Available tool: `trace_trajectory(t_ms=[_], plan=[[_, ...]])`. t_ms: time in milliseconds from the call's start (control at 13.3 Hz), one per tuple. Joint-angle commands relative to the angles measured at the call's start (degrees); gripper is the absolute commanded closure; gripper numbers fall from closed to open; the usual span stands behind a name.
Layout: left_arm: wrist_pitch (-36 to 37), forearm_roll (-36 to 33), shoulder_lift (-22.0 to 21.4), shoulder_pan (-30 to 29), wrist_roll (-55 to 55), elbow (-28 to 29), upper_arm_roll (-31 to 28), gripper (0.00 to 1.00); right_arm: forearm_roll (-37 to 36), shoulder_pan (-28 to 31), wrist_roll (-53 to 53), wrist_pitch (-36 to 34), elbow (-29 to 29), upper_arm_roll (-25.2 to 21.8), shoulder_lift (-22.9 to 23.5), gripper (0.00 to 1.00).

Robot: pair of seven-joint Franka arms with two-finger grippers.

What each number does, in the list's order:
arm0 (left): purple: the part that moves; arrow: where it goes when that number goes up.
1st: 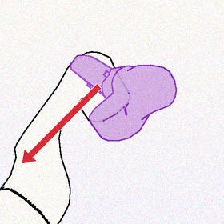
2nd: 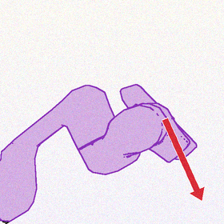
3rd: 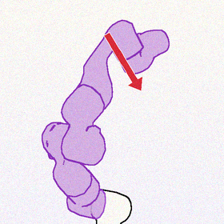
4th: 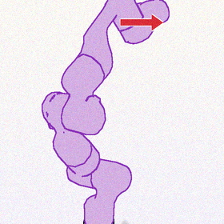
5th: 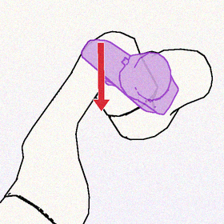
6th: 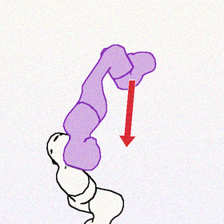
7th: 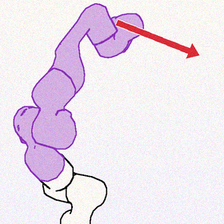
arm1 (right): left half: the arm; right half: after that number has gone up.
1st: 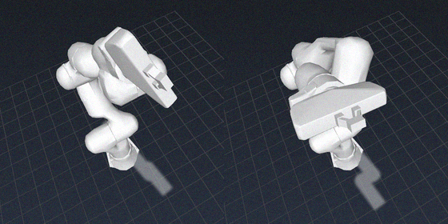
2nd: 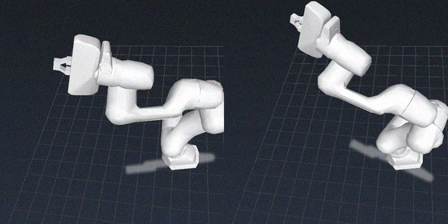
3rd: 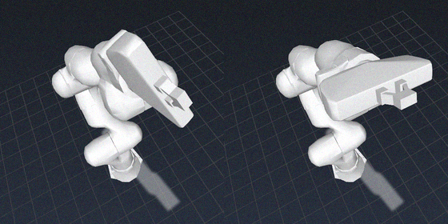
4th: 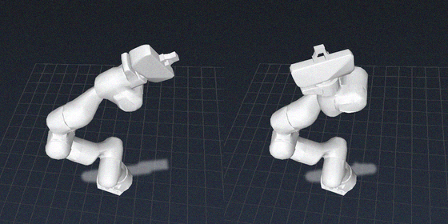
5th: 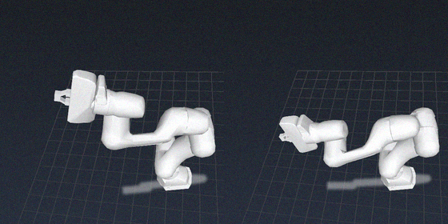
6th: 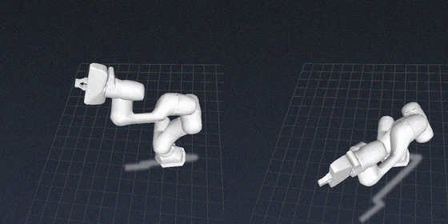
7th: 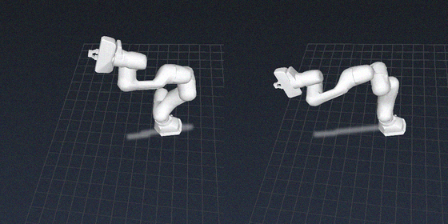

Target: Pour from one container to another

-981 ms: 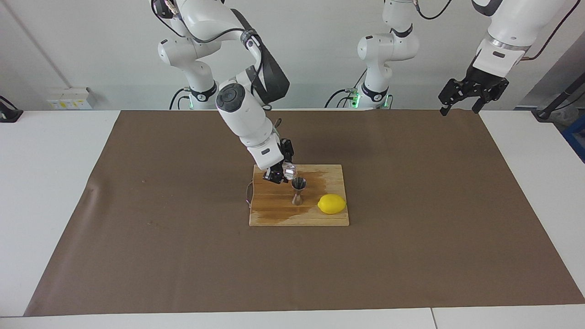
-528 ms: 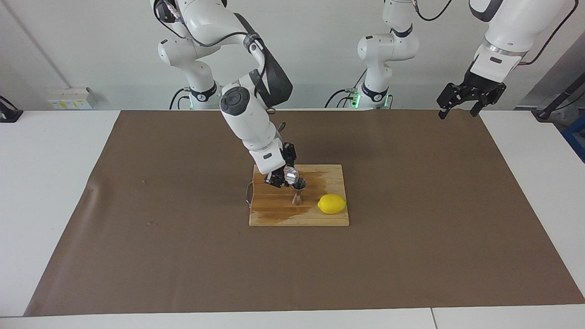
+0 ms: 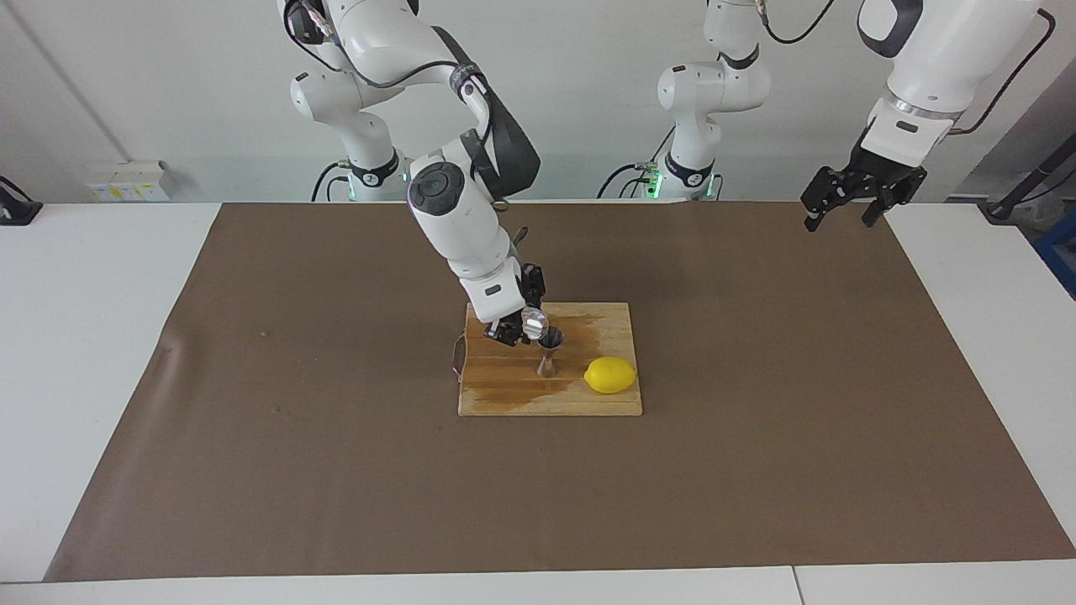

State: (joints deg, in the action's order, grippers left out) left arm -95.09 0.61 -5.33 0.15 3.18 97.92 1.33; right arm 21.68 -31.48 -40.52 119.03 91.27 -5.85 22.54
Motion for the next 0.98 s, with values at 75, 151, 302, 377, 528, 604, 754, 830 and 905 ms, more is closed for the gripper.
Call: trace_trajectory(t_ms=[75, 151, 302, 377, 528, 604, 754, 830, 905], plan=[[-1.07, 0.71, -0.03, -0.41, 0.34, 1.13, 0.16, 0.0, -2.69, -0.08, 3.52, -4.05, -4.33, 0.13, 1.98, 1.0], [-0.98, 0.71, -0.03, -0.33, 0.34, 1.13, 0.16, 0.0, -3.22, -0.08, 3.78, -4.76, -5.39, 0.13, 2.24, 1.0], [-1.24, 0.71, -0.03, -0.33, 0.43, 1.05, 0.16, 0.0, -3.4, -0.08, 4.92, -5.03, -5.66, 0.22, 2.59, 1.0], [-1.24, 0.71, -0.03, -0.33, 0.43, 1.05, 0.16, 0.0, -3.49, -0.16, 5.19, -5.21, -5.83, 0.13, 2.77, 1.0], [-0.72, 0.71, -0.03, -0.5, 0.43, 1.05, 0.16, 0.0, -3.92, -0.16, 5.63, -6.26, -7.32, 0.13, 3.56, 1.0], [-0.45, 0.71, -0.03, -0.41, 0.34, 1.05, 0.16, 0.0, -4.62, -0.16, 6.94, -7.48, -8.9, 0.22, 4.26, 1.0], [-0.36, 0.71, -0.12, -0.5, 0.25, 0.96, 0.16, 0.0, -5.51, -0.08, 8.09, -9.34, -11.36, 0.22, 5.49, 1.0], [-0.36, 0.71, -0.12, -0.41, 0.25, 0.87, 0.16, 0.0, -5.68, -0.08, 8.09, -9.78, -11.81, 0.22, 5.84, 1.0], [-0.36, 0.71, -0.12, -0.33, 0.25, 0.87, 0.16, 0.0, -5.68, -0.08, 8.18, -10.13, -12.16, 0.13, 6.19, 1.0]])
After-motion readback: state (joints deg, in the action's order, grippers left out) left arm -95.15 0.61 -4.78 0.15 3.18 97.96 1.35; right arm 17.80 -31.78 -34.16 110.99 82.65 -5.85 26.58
